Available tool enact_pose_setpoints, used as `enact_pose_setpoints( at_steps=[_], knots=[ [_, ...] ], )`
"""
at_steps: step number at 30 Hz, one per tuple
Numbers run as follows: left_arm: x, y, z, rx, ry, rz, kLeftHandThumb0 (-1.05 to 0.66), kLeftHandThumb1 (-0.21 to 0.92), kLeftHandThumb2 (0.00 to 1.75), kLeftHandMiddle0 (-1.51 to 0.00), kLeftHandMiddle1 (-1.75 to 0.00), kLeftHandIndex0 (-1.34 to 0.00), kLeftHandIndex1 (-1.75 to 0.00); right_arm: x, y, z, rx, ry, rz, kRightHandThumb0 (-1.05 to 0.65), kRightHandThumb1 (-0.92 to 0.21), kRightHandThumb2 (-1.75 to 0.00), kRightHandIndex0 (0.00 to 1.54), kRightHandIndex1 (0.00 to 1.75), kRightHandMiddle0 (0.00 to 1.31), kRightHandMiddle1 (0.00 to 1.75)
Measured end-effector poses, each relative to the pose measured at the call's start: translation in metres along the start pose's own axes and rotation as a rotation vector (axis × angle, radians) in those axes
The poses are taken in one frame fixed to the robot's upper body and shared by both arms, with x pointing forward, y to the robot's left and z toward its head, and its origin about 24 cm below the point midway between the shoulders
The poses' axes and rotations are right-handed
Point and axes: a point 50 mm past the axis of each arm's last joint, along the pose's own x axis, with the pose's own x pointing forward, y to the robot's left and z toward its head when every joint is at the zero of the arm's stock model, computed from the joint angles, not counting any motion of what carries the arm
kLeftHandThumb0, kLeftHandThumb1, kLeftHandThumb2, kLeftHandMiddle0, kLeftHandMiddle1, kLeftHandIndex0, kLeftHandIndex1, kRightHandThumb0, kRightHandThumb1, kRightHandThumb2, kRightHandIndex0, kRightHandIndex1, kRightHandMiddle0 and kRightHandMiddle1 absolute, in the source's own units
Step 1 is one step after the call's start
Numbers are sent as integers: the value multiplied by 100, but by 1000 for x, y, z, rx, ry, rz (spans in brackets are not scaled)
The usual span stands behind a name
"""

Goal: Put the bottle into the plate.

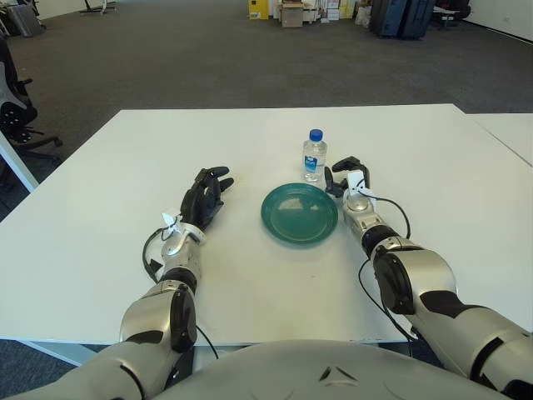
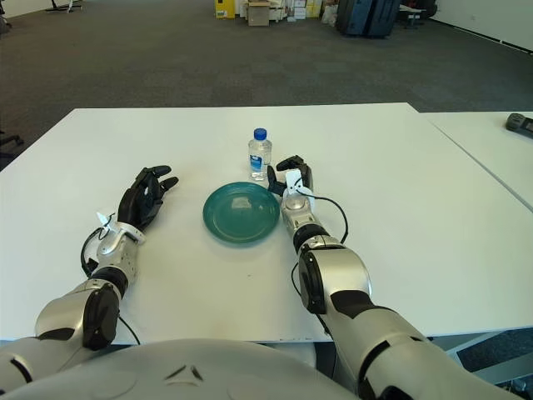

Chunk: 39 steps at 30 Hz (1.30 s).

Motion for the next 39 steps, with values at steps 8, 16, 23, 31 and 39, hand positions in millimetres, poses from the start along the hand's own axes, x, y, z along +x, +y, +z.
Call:
enact_pose_setpoints(
  at_steps=[8, 16, 23, 31, 39],
  knots=[
    [30, -10, 19, 83, 39, -49, -80, 92, 74, -40, -37, -5, -100, 2, 0, 1, 99, 20, 57, -76, -90, -28, 9, 32, 1, 55],
    [40, -15, 32, 125, 9, -100, -77, 92, 76, -39, -17, 0, -88, 4, 1, 4, 95, 1, 155, -95, -92, -32, 0, 2, 0, 4],
    [30, -13, 22, 126, 29, -101, -75, 92, 76, -43, -12, 0, -85, 5, 0, 5, 52, -18, 221, -104, -92, -28, 0, 0, 0, 0],
    [21, -11, 10, 109, 72, -97, -75, 92, 75, -42, -8, 0, -83, 7, -4, 5, 29, -27, 285, -105, -92, -27, 0, 0, 0, 0],
    [21, -10, 10, 107, 78, -96, -76, 92, 75, -40, -5, 0, -79, 8, -4, 7, -1, -38, 355, -105, -92, -30, 0, 0, 0, 0]
  ],
)
